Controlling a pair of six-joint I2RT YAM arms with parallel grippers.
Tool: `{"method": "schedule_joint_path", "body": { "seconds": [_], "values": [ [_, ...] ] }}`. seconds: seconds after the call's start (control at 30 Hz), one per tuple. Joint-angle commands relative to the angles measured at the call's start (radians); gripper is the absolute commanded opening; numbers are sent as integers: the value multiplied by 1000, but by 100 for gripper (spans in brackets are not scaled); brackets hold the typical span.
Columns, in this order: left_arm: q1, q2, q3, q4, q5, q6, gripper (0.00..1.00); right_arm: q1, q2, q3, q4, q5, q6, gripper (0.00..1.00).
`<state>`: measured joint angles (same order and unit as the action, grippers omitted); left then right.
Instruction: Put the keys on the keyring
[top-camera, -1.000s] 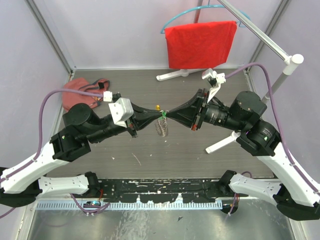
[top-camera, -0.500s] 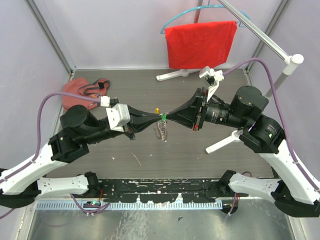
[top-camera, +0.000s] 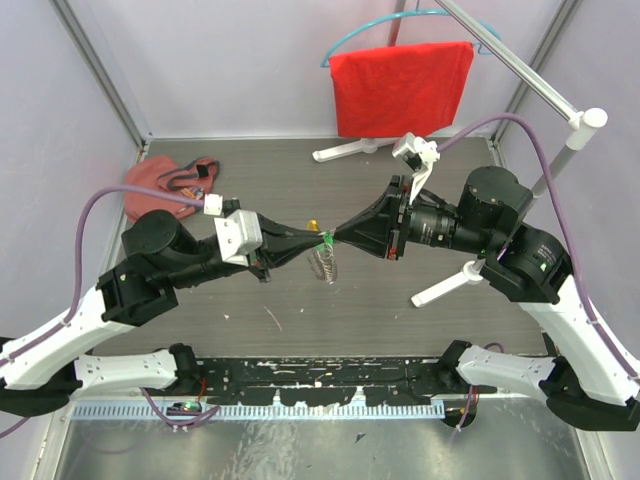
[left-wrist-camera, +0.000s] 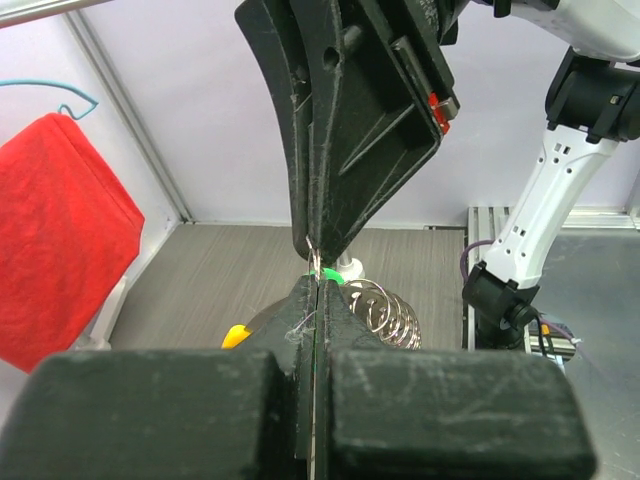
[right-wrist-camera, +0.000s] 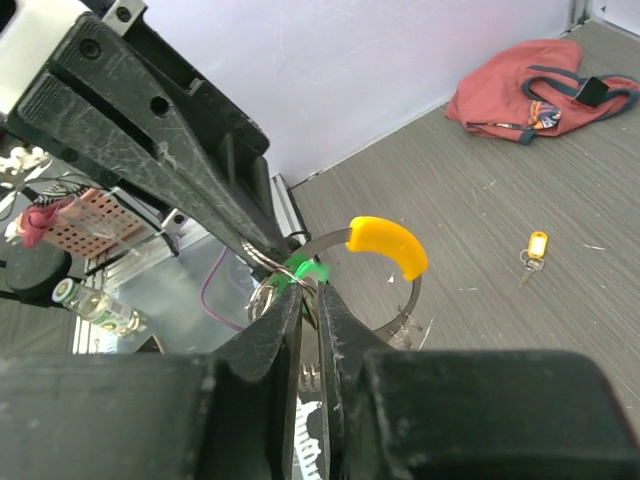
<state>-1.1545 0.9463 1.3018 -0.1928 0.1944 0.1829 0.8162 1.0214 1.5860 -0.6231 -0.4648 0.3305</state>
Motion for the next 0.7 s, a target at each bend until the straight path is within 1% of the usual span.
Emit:
{"method": "schedule_joint_path", "body": {
  "seconds": [0.0,0.17,0.37,0.57,0.67],
  "values": [
    [-4,-18,40,17,31,4,0,-9,-12,37,9,74,-25,18],
    [-4,-21,40,16,32,4,0,-9,-20,36,10,108,-31,18],
    [-3,-20,39,16,31,4,0,-9,-26,27,25,95,-31,18],
    [-4,-24,39,16,38,4,0,-9,-78,-20,112,15,-80,32],
    [-4,-25,40,18,49,-3,0,-9,-113,-59,174,-20,-101,35]
  ]
}}
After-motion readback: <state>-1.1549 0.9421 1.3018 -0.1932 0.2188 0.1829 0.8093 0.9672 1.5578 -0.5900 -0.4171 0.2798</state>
